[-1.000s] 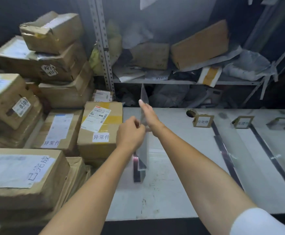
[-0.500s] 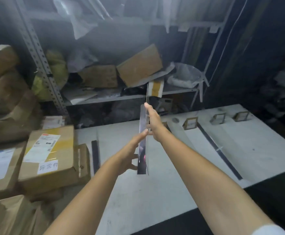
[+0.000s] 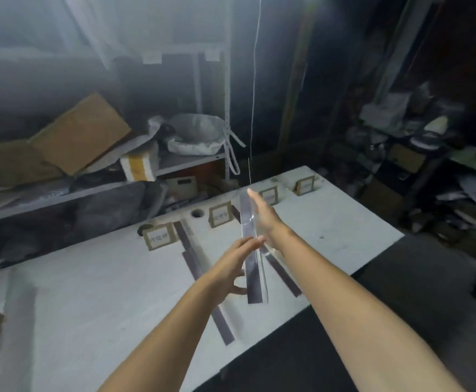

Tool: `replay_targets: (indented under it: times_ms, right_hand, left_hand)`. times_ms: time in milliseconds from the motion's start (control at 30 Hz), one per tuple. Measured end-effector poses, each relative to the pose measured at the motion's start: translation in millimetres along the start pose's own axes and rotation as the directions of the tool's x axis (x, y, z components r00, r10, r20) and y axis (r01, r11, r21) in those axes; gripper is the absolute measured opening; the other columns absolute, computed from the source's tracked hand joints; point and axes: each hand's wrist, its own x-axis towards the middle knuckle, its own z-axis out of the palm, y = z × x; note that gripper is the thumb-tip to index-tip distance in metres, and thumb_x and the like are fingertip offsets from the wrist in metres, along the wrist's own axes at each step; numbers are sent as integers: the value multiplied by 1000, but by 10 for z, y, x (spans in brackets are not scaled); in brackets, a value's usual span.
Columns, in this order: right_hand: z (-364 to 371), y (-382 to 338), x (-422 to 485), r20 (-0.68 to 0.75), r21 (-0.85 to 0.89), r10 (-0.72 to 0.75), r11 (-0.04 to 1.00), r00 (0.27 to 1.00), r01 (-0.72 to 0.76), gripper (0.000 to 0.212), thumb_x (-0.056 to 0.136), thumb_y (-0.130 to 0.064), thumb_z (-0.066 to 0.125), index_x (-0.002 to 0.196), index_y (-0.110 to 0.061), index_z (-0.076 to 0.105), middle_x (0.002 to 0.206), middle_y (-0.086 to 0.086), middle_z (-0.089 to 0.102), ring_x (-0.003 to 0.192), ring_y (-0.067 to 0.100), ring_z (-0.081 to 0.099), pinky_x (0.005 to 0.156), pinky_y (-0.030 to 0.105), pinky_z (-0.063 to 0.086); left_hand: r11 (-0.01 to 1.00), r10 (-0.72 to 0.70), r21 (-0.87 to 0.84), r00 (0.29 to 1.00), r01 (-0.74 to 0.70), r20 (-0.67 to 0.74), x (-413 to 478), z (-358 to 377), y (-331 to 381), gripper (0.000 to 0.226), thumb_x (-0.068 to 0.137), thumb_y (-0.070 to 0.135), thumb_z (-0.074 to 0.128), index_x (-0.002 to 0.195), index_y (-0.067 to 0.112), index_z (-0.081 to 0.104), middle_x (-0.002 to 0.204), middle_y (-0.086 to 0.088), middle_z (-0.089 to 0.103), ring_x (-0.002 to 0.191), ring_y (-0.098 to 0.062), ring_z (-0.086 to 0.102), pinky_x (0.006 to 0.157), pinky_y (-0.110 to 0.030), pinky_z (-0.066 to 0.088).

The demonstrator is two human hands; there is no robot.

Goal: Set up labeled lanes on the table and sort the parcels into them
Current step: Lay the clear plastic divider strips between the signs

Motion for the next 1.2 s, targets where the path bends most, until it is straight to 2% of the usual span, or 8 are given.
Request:
replay_targets:
  times_ms: [67,200,300,467,700,867,1100,1200]
  right_hand:
    - [-417,-32,91,11,-15,5,1000,1000,-5,70,92,-69,47,152,-33,37,160,4,33,144,30,34,108,50,34]
    - [-1056,-86,232,14,-72,51,996,999,-50,68,92,-70,47,151,-38,35,158,2,35,142,34,37,90,49,41]
    - [-1415,-124,442,-15,-83,37,996,999,-38,66,93,-69,47,151,-39,34,159,2,33,141,37,38,95,55,43]
    - [-1800,-152,943,-61,-111,59,992,996,-66,64,96,-68,43,152,-38,32,160,4,32,143,37,35,106,61,36]
    - [-2045,-211,1818,-50,-149,93,984,994,-99,66,94,-70,43,151,-37,34,159,4,34,140,35,39,105,54,37]
    - [-2260,-274,2431,-44,-157,104,981,994,-110,65,95,-68,45,150,-35,37,158,6,36,137,35,42,97,49,39]
    - [-2504,-113,3277,-3,-156,138,978,990,-137,64,95,-66,46,150,-33,39,156,7,39,136,35,43,88,45,39]
    - [-2555,22,3648,65,-161,149,977,987,-137,55,98,-60,46,146,-32,43,150,6,44,133,32,45,89,44,39]
  left_hand:
    - [1000,7,-8,1000,-7,-15,231,352,96,100,62,83,61,148,40,34,161,0,25,142,-38,34,107,-62,41]
    - [1000,3,8,1000,-3,-4,620,862,269,100,60,83,60,146,39,35,160,-2,27,141,-38,37,107,-64,40]
    - [1000,-16,22,1000,16,-2,903,1120,366,96,63,82,58,146,40,33,161,-4,26,143,-39,34,108,-63,39]
    - [997,-59,52,998,57,33,1393,1355,492,96,69,82,57,150,38,29,163,0,22,145,-40,28,109,-62,39]
    - [997,-77,33,996,76,47,2403,1220,675,74,82,74,56,145,40,36,159,-1,29,137,-37,39,102,-54,48]
    - [995,-90,-32,995,91,37,3031,1239,794,81,74,76,59,144,40,39,154,3,34,135,-35,41,104,-58,46]
    - [984,-115,-144,991,103,-74,3817,1367,802,80,76,74,60,144,39,39,150,5,38,135,-30,41,105,-55,43]
    - [973,-144,-208,972,105,-184,4125,1435,747,66,87,67,56,143,36,39,148,5,41,136,-27,41,105,-51,42]
